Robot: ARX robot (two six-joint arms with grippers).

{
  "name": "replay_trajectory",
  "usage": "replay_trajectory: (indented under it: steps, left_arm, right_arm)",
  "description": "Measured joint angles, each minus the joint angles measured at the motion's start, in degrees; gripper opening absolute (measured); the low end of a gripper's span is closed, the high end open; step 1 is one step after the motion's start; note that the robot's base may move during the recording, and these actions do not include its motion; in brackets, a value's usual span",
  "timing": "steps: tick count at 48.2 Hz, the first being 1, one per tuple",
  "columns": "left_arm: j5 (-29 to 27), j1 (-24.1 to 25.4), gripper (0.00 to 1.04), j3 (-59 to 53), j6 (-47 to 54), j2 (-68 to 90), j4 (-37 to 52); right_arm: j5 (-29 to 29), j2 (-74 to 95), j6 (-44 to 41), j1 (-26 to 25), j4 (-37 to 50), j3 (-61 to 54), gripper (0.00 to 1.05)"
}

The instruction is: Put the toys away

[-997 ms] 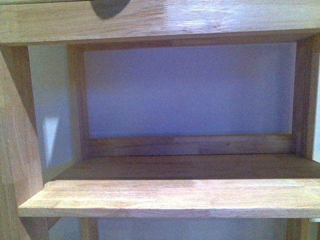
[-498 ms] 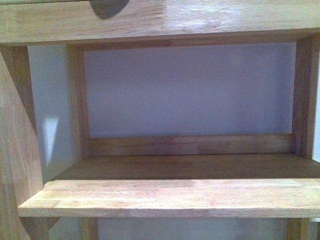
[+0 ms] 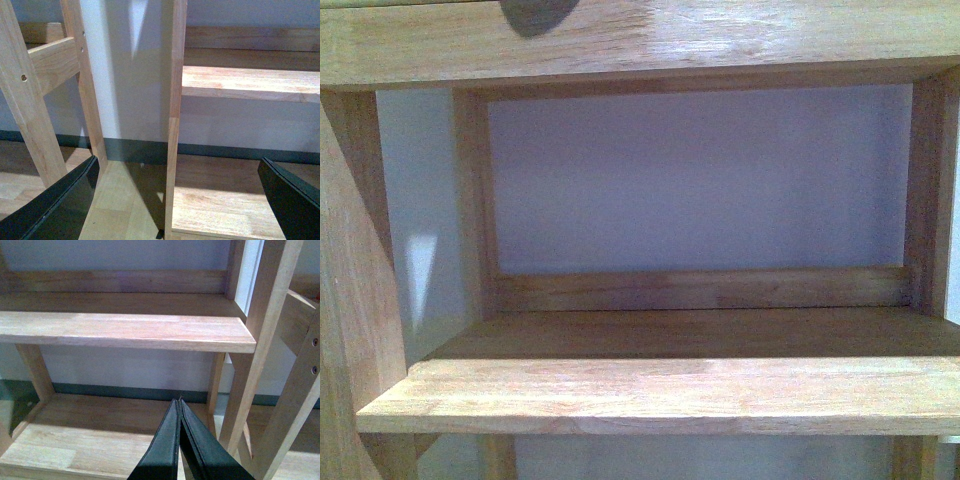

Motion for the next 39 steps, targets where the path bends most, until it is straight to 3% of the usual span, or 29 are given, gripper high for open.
replay_trajectory:
  steps: [25,39]
  left_arm:
    - [0.00,0.00,0.99,0.00,0.00,0.00,0.00]
    - [0.00,0.00,0.99,0.00,0.00,0.00,0.00]
  right_arm:
    - [0.02,-2.64,-0.02,0.02,0.26,-2.38,0.04]
    - [0.00,-2.64,-0.11,0.02,0.26,-2.38,0.61]
